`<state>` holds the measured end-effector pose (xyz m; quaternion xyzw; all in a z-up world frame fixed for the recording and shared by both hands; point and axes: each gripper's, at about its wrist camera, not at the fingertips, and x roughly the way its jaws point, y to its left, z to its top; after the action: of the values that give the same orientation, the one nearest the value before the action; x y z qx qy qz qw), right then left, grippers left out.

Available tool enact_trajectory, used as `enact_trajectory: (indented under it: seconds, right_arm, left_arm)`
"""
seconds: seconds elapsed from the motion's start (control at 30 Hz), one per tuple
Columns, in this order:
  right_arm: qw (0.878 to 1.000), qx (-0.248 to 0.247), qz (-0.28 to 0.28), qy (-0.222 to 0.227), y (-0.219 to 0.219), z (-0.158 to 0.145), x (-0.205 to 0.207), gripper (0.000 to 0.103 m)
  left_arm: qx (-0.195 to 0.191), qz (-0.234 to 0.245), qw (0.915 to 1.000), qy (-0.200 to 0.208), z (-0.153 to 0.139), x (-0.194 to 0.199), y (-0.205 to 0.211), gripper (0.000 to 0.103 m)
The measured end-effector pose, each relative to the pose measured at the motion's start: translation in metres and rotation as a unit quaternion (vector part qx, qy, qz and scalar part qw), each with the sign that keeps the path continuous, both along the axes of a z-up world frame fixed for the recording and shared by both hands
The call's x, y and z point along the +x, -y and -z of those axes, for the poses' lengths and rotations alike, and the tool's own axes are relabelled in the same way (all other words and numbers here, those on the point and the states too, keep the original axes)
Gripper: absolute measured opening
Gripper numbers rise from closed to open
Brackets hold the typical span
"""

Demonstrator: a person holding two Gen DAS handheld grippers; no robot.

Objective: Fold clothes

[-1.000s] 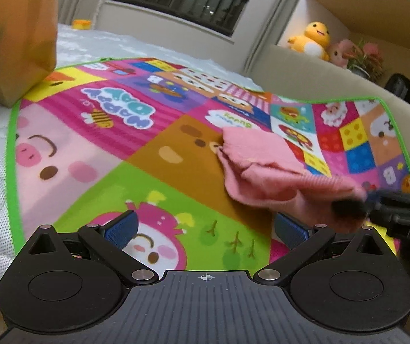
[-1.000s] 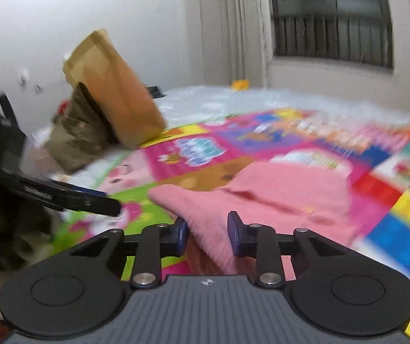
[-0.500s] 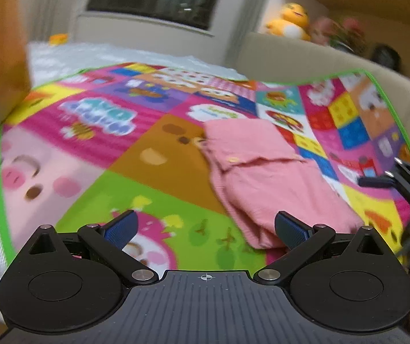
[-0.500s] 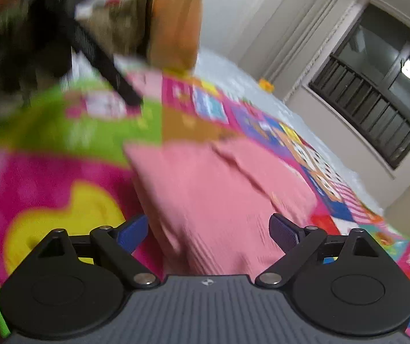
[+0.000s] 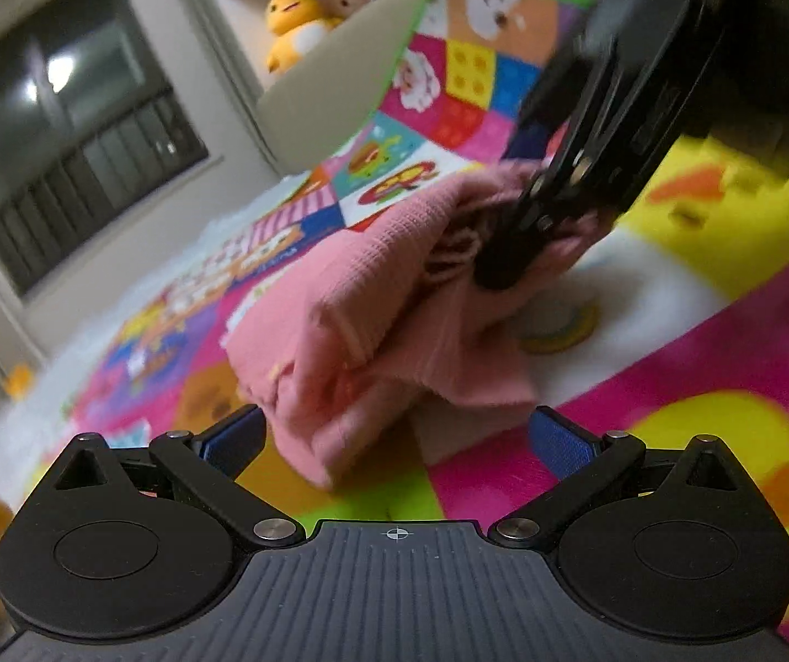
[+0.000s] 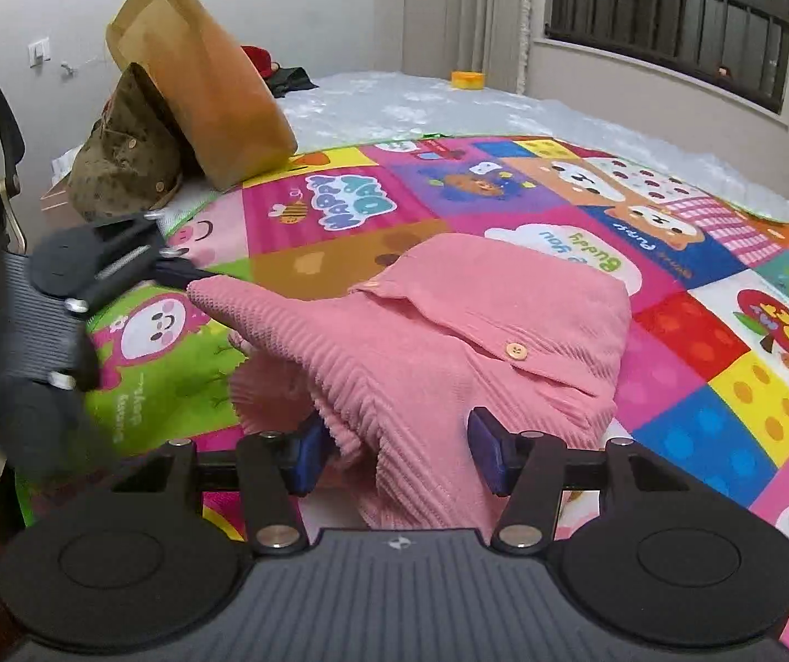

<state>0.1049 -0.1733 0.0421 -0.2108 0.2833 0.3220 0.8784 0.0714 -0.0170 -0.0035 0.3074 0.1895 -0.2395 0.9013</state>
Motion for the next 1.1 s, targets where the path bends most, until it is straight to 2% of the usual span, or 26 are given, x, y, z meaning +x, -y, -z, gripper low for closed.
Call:
enact_trajectory:
  seconds: [0.07, 0.13, 0.17, 0.27, 0.4, 0.43, 0.47, 0.5, 0.63, 0.77, 0.83, 0.87, 1.0, 1.1]
  right_arm:
    - [1.000, -0.015, -0.003, 0.022, 0.000, 0.003, -0.007, 0.061]
    - [0.999, -0.030, -0.007, 0.044, -0.001, 0.006, -0.013, 0.089]
    - [0.998, -0.037, -0.008, 0.055, -0.001, 0.007, -0.016, 0.092]
    - [0.984, -0.116, -0.032, 0.131, -0.005, 0.027, -0.042, 0.092]
    - [0.961, -0.189, -0.043, 0.199, -0.020, 0.060, -0.047, 0.091]
    - [0.959, -0.188, -0.044, 0.208, -0.025, 0.063, -0.043, 0.079]
    - [0.961, -0.179, -0.043, 0.205, -0.028, 0.062, -0.039, 0.065]
    - [0.966, -0.169, -0.040, 0.190, -0.030, 0.057, -0.033, 0.033]
    - [0.982, -0.138, -0.045, 0.118, -0.027, 0.027, -0.028, 0.022]
    - [0.989, -0.123, -0.066, 0.051, -0.017, -0.001, -0.036, 0.021]
    - [0.990, -0.121, -0.071, 0.021, -0.014, -0.011, -0.039, 0.021]
    - [0.991, -0.117, -0.070, 0.007, -0.013, -0.017, -0.036, 0.021]
    - [0.993, -0.097, -0.057, -0.036, -0.006, -0.035, -0.015, 0.021]
    - [0.994, -0.086, -0.053, -0.049, -0.006, -0.052, 0.012, 0.021]
  left_arm:
    - [0.021, -0.002, 0.9995, 0.024, 0.009, 0.009, 0.012, 0.103]
    - [0.001, -0.011, 0.9997, 0.023, 0.006, 0.016, 0.013, 0.103]
    - [-0.020, -0.014, 0.9997, 0.010, 0.001, 0.020, 0.008, 0.103]
    - [-0.081, -0.020, 0.9962, -0.024, -0.013, 0.029, -0.008, 0.103]
    - [-0.140, -0.033, 0.9878, -0.058, -0.025, 0.041, -0.029, 0.103]
    - [-0.151, -0.031, 0.9858, -0.066, -0.027, 0.042, -0.032, 0.103]
    - [-0.162, -0.028, 0.9836, -0.074, -0.029, 0.043, -0.035, 0.103]
    - [-0.183, -0.021, 0.9794, -0.083, -0.034, 0.042, -0.044, 0.103]
    - [-0.267, 0.012, 0.9563, -0.117, -0.051, 0.040, -0.079, 0.103]
    - [-0.349, 0.044, 0.9237, -0.151, -0.069, 0.037, -0.115, 0.103]
    - [-0.370, 0.005, 0.9169, -0.149, -0.073, 0.059, -0.123, 0.103]
    - [-0.363, -0.019, 0.9202, -0.146, -0.072, 0.074, -0.118, 0.103]
    - [-0.306, -0.058, 0.9310, -0.190, -0.045, 0.136, -0.082, 0.103]
    - [-0.255, -0.053, 0.9380, -0.229, -0.019, 0.167, -0.058, 0.103]
